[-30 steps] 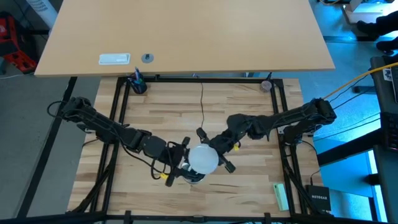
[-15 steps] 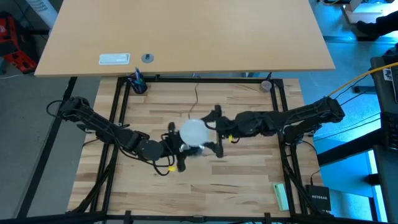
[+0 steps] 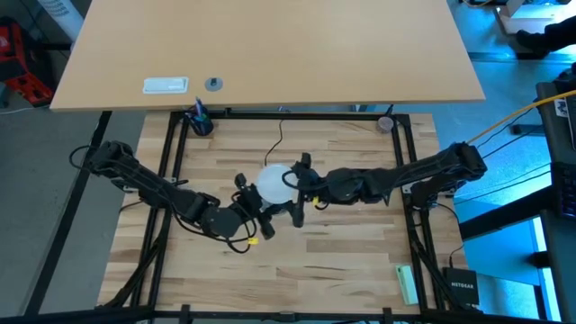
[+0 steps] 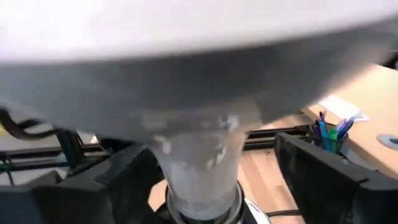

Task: Screw lightbulb
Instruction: Remove the lightbulb from the lamp

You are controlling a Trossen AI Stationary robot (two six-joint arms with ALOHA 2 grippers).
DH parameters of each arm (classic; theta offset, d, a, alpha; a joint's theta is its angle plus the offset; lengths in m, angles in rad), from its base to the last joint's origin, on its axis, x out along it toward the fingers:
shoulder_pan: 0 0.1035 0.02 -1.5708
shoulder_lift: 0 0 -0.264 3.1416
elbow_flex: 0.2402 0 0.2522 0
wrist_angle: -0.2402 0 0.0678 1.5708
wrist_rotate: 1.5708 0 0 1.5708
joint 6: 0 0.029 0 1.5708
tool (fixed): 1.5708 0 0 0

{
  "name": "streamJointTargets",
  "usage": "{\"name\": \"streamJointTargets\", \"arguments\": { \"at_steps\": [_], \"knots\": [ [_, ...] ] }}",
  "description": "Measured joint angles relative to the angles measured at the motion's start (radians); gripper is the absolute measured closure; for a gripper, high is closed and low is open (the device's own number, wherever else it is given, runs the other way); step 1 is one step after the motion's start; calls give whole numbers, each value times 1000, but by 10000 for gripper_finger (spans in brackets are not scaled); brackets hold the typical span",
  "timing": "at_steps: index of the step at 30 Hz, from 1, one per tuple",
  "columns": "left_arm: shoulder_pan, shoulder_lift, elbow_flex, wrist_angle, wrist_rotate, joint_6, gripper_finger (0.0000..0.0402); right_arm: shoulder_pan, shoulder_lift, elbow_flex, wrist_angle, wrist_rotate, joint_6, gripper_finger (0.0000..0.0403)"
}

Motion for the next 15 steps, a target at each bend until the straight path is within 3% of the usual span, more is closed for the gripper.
{"name": "streamJointTargets", "arguments": {
  "at_steps": [5, 9, 15],
  "knots": [
    [1, 0, 0, 7, 0, 4, 233, -1, 3, 0, 18, 5, -45, 162],
    [3, 1, 0, 4, 39, 39, 233, 1, 0, 0, -9, -16, -71, 260],
    [-4, -21, 0, 15, 232, 91, 233, -1, -42, 0, -58, -263, -81, 259]
  ]
}}
